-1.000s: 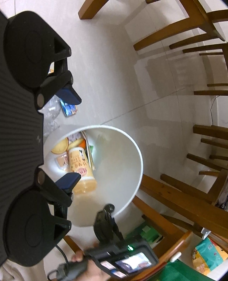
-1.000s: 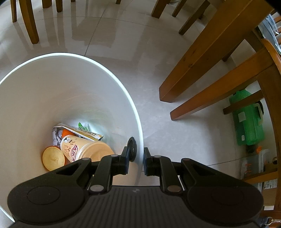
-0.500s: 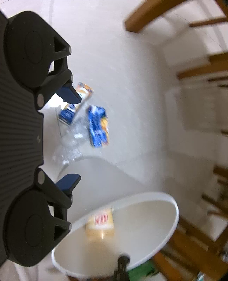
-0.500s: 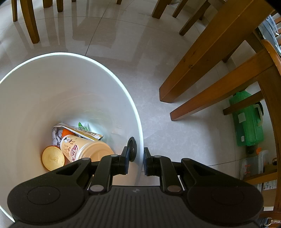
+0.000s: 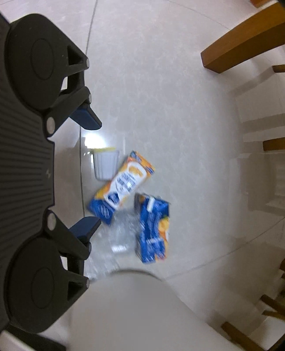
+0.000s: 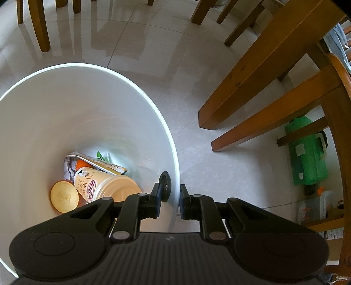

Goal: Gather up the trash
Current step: 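Grasp the small white cup with yellow rim in the left gripper, then lift the white cup over the bin and open the left gripper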

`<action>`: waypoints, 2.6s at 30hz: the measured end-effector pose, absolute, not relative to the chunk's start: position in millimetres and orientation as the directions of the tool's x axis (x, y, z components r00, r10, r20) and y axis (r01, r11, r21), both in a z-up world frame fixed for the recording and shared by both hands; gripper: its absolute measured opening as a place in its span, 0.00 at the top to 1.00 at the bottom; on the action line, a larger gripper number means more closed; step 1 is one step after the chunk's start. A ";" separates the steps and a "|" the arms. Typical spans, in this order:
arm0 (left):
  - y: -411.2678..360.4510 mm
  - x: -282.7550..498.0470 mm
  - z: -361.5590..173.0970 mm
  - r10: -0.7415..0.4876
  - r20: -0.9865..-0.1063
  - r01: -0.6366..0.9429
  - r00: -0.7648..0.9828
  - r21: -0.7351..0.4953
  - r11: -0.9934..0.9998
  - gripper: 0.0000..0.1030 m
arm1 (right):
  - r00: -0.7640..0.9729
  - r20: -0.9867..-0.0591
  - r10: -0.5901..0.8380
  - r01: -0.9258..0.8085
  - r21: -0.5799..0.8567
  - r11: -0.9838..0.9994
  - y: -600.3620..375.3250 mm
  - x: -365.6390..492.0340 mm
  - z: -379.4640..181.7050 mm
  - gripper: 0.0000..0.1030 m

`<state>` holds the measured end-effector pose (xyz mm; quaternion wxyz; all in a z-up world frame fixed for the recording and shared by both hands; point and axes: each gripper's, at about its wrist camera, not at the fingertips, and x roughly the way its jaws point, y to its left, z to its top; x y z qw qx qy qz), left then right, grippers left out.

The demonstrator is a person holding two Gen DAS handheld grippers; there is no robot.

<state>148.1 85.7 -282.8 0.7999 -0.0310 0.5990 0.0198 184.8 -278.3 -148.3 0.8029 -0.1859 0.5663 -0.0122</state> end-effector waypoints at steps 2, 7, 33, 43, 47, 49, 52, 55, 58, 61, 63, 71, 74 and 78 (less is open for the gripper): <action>87.3 142.9 -295.2 0.008 -0.953 -0.037 0.304 -0.003 0.999 0.17 | 0.359 -0.904 -0.231 -0.191 -0.313 0.930 -278.1 184.8 -148.4 0.81; 87.9 133.2 -322.0 0.016 -0.942 0.015 0.335 0.022 1.000 0.17 | 0.361 -0.903 -0.232 -0.195 -0.316 0.928 -277.1 184.1 -148.6 0.81; 88.8 142.8 -372.3 -0.020 -0.880 0.002 0.474 -0.021 1.000 0.53 | 0.370 -0.895 -0.250 -0.212 -0.343 0.915 -274.0 182.2 -150.1 0.80; 88.4 139.4 -356.2 -0.014 -0.920 0.028 0.392 -0.003 1.000 0.53 | 0.366 -0.896 -0.253 -0.208 -0.344 0.916 -273.8 183.0 -150.2 0.80; 77.1 131.3 -329.8 -0.002 -0.938 0.116 0.347 0.040 0.992 0.53 | 0.366 -0.895 -0.255 -0.209 -0.346 0.915 -273.1 182.5 -150.4 0.80; 72.8 126.5 -310.0 -0.020 -0.941 0.155 0.337 0.035 0.987 0.53 | 0.366 -0.895 -0.255 -0.209 -0.346 0.915 -273.3 182.6 -150.3 0.80; 63.2 118.0 -271.0 -0.060 -0.942 0.217 0.330 0.014 0.976 0.53 | 0.364 -0.896 -0.254 -0.207 -0.344 0.916 -273.3 182.7 -150.2 0.80; 51.7 115.1 -233.3 -0.106 -0.939 0.285 0.327 -0.009 0.958 0.53 | 0.364 -0.896 -0.254 -0.203 -0.342 0.918 -273.6 183.3 -149.8 0.80; 34.5 113.6 -192.6 -0.147 -0.933 0.361 0.329 -0.019 0.932 0.53 | 0.364 -0.896 -0.253 -0.202 -0.341 0.918 -273.7 183.5 -149.8 0.80; 18.7 113.0 -155.1 -0.202 -0.925 0.411 0.323 -0.055 0.910 0.53 | 0.364 -0.897 -0.252 -0.203 -0.340 0.918 -273.7 183.3 -150.0 0.80; 4.8 113.3 -131.1 -0.234 -0.918 0.441 0.319 -0.075 0.894 0.53 | 0.363 -0.897 -0.250 -0.202 -0.338 0.919 -273.6 183.5 -150.0 0.80; -48.5 119.3 -55.1 -0.411 -0.835 0.572 0.366 -0.146 0.807 0.53 | 0.365 -0.899 -0.242 -0.204 -0.331 0.921 -273.9 182.9 -150.6 0.80; -68.0 126.3 -42.9 -0.446 -0.814 0.598 0.372 -0.157 0.786 0.53 | 0.365 -0.899 -0.242 -0.204 -0.331 0.921 -273.7 182.9 -150.8 0.80; -89.0 134.9 -38.9 -0.495 -0.789 0.612 0.365 -0.197 0.766 0.53 | 0.365 -0.899 -0.242 -0.205 -0.331 0.921 -273.5 182.9 -150.8 0.80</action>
